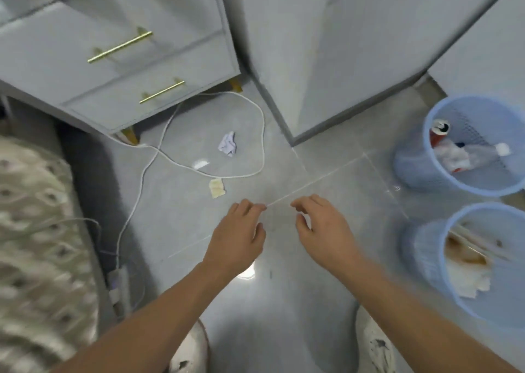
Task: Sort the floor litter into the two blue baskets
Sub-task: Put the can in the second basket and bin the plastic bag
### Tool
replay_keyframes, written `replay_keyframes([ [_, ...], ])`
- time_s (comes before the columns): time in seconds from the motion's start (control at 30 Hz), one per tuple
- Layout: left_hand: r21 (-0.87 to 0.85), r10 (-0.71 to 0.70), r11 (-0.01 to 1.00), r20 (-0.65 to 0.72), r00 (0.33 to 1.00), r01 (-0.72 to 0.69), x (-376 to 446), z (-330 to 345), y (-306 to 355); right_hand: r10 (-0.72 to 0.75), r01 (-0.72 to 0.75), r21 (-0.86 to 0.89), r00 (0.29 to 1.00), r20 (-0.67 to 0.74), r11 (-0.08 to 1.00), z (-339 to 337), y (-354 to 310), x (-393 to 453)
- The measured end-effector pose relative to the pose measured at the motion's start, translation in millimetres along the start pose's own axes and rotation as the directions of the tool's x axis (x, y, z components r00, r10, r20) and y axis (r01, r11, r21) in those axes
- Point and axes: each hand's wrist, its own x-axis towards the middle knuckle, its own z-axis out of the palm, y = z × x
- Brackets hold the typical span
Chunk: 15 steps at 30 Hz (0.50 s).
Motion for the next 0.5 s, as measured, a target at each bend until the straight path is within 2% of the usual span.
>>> replay_keyframes([
  [0.17,-0.022,-0.281,0.960,-0.035,0.959,0.281,-6,8,-120,-0.050,0.053,-0.015,0.986,0.158,0.998,89,-34,67],
  [0.27,-0.028,-0.342,0.940,-0.039,0.939,0.341,19,27,-169,-0.086,0.108,-0.094,0.973,0.212,0.990,136,-35,120],
  [0.37,-0.018,-0.310,0.951,-0.067,0.948,0.309,56,53,-202,-0.138,0.174,-0.195,0.973,0.186,0.965,173,-30,180],
  [0.5,0.068,-0.147,0.986,-0.095,0.985,0.154,100,88,-226,-0.212,0.254,-0.330,0.965,0.156,0.909,203,-17,254],
])
